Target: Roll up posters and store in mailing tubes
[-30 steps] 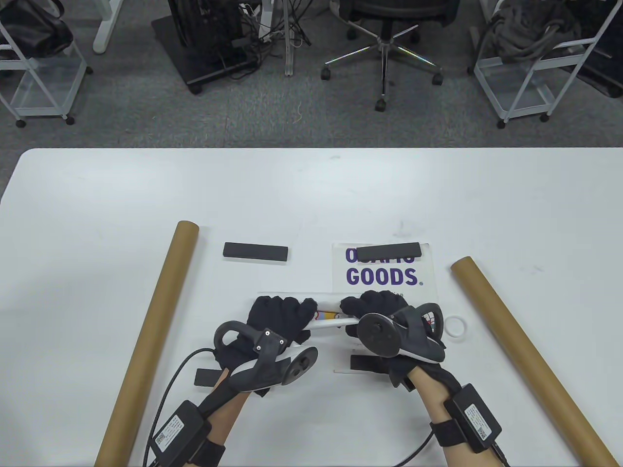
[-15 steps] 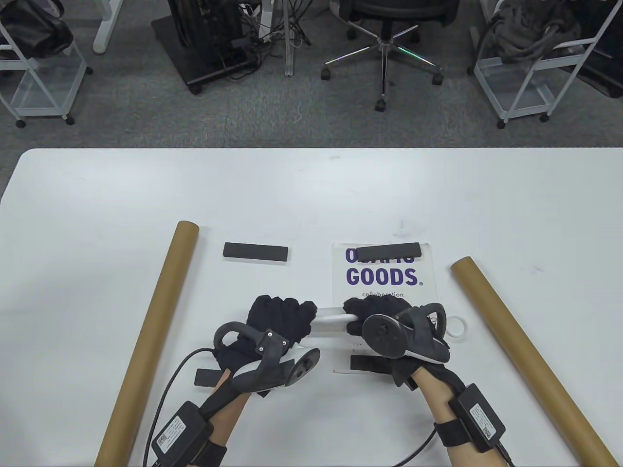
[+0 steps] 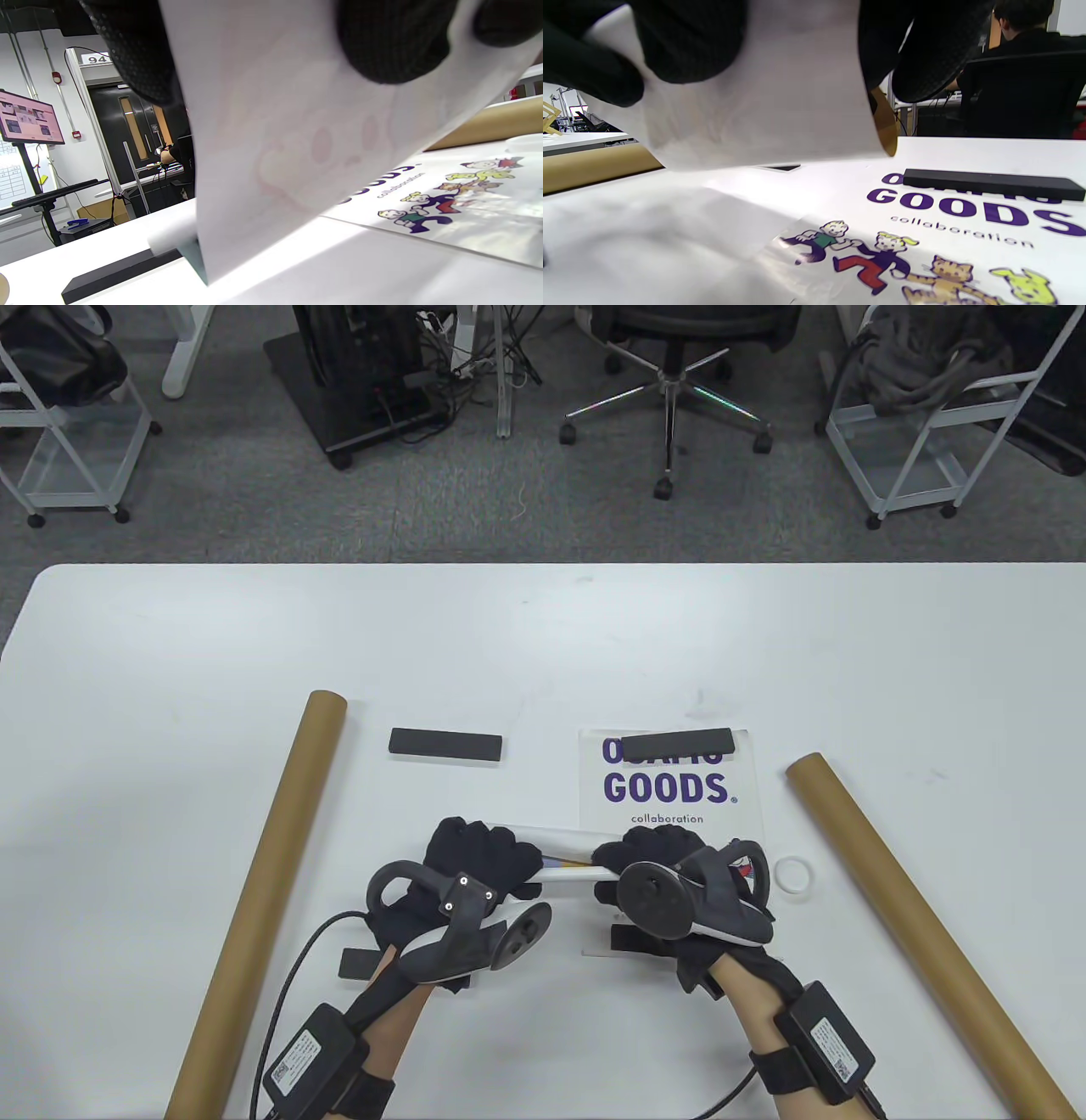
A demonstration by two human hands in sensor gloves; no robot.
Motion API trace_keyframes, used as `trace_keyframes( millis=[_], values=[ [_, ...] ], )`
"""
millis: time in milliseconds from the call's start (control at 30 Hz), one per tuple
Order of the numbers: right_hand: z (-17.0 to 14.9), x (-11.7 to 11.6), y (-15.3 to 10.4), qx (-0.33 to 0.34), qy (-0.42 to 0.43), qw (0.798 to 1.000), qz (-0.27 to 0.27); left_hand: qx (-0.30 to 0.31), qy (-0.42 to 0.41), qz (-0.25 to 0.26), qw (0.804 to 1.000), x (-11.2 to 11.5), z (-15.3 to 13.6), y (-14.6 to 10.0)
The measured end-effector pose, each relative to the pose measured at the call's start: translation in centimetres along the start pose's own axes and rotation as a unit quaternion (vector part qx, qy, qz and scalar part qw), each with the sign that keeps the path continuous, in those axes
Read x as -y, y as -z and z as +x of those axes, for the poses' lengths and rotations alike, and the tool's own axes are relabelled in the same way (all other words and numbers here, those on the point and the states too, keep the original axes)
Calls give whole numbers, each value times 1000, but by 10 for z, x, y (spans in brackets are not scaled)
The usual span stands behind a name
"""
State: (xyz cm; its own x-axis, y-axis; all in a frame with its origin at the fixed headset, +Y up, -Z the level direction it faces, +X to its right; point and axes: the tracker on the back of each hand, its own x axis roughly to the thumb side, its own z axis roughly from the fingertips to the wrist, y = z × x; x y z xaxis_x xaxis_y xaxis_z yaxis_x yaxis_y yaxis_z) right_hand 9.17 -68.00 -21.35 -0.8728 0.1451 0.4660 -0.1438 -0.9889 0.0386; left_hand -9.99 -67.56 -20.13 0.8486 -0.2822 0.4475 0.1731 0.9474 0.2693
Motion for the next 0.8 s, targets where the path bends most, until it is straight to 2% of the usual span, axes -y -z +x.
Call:
trace_keyframes(
  millis=[167, 267, 500, 667, 800],
  values=[
    [-3, -5, 1, -3, 7, 1000, 8, -1, 5, -13, 1000, 3, 3, 1],
    [-3, -5, 2, -13, 14, 1000, 10, -15, 0, -54, 998, 3, 5, 3],
    [-6, -1, 1, -13, 22, 1000, 13, -7, -27, -36, 999, 0, 4, 1],
    [-8, 1, 0, -1, 30, 999, -9, -11, -70, -32, 997, 1, -5, -1],
    [-9, 2, 0, -1, 24, 1000, -20, -17, -66, -13, 998, 0, -8, -2]
  ],
)
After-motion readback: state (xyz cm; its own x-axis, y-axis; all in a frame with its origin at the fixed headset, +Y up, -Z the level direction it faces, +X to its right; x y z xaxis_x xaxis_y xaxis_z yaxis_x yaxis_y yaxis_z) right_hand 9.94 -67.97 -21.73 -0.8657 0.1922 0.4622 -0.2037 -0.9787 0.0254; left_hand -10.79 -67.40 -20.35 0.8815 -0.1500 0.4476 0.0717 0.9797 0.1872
